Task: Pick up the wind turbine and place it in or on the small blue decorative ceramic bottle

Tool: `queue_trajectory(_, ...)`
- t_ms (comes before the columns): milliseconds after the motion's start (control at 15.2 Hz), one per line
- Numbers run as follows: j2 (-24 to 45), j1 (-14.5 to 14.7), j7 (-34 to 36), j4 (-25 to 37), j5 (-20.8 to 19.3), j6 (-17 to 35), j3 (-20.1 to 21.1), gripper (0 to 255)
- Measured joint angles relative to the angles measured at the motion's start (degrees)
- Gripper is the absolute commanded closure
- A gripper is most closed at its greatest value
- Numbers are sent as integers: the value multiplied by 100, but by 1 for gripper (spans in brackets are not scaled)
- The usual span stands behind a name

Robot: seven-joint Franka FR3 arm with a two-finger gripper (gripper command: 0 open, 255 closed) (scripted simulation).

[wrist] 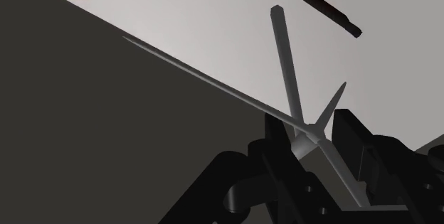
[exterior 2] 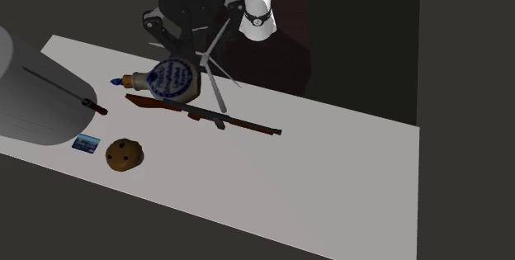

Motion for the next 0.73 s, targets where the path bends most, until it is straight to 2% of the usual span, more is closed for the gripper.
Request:
queue_trajectory(264,-410,-193,-462,-336,37,-105,-275,255)
queue_trajectory(726,-921,-511,-1297,-482,40,-535,-830,255)
